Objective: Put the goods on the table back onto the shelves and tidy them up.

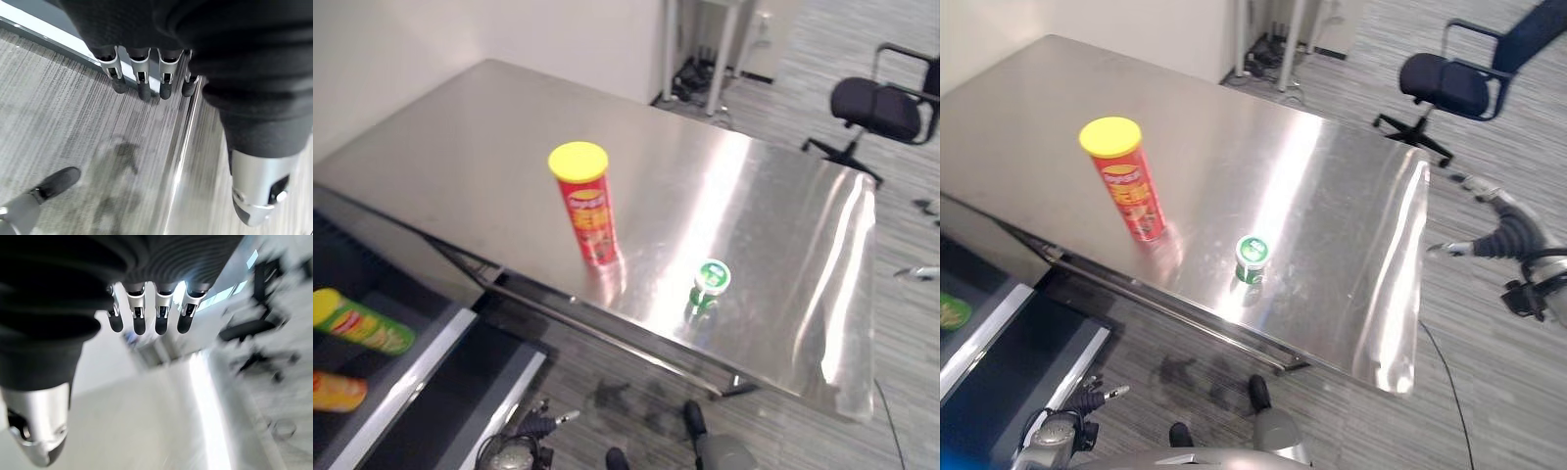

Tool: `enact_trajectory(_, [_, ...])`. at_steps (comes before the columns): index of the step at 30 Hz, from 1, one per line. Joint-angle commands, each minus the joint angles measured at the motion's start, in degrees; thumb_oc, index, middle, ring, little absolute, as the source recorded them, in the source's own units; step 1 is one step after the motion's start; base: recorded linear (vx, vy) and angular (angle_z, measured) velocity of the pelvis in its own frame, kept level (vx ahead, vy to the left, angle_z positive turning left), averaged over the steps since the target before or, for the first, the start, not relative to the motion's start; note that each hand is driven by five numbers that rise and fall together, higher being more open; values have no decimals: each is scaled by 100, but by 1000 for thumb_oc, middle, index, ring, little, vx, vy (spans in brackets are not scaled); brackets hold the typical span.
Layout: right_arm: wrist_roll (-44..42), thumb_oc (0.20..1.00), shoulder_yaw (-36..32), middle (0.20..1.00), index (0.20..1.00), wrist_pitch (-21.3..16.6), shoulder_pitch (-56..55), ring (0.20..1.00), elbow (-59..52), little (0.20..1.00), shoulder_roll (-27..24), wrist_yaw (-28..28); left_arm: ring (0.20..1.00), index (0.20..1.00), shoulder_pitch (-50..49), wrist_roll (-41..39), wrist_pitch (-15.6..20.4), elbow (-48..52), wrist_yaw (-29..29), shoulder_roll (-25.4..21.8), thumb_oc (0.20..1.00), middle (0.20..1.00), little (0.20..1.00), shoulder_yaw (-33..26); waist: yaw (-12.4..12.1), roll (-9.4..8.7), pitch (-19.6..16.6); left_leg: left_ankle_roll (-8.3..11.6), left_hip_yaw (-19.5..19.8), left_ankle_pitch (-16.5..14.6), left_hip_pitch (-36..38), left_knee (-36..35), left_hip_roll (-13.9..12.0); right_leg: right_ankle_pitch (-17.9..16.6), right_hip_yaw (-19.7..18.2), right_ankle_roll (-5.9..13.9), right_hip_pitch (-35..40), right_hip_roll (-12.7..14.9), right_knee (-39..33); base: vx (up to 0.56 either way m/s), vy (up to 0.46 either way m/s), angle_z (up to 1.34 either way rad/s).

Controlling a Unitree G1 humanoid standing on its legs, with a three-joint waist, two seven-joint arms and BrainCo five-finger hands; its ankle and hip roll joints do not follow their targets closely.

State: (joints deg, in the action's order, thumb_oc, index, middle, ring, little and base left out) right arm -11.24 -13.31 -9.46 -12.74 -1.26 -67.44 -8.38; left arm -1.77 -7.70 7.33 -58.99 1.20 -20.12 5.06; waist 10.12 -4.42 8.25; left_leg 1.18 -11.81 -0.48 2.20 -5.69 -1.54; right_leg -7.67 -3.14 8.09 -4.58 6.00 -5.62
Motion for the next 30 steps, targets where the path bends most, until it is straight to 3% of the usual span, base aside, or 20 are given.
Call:
enact_trajectory(1, [30,1000,54,1000,1000,-233,575,1000,188,1000,239,-63,1000,1000,364,86,126,-289,-47,-197,1000,1000,1000,-102,-151,-244,258,160,-83,-265,71,69,-71,175,-115,465,30,334,316,-6,-21,12])
enact_trajectory(4, [502,1000,820,1000,1000,-276,1258,1000,202,1000,383,125,1000,1000,429,157,115,-387,-1,-157,1000,1000,1000,-67,-249,-196,263,168,-28,-253,97,69,-78,238,-28,439,104,350,302,-4,-38,6])
enact_trajectory(16, [940,1000,2360,1000,1000,-338,2385,1000,45,1000,625,144,1000,1000,523,174,98,-458,101,-56,1000,1000,1000,47,-441,-113,186,200,125,-257,197,69,-94,377,167,369,347,376,280,10,-24,9])
enact_trajectory(22, [1160,1000,2982,1000,1000,-318,2759,1000,211,1000,743,103,1000,1000,510,189,77,-547,155,22,1000,1000,1000,67,-514,-104,161,216,174,-261,218,69,-100,410,231,357,417,384,262,12,-10,7])
enact_trajectory(30, [1442,1000,3323,1000,1000,-300,2936,1000,235,1000,888,137,1000,1000,519,225,65,-626,234,50,1000,1000,1000,43,-554,-92,165,225,228,-262,212,69,-107,438,279,341,442,394,255,10,-9,5])
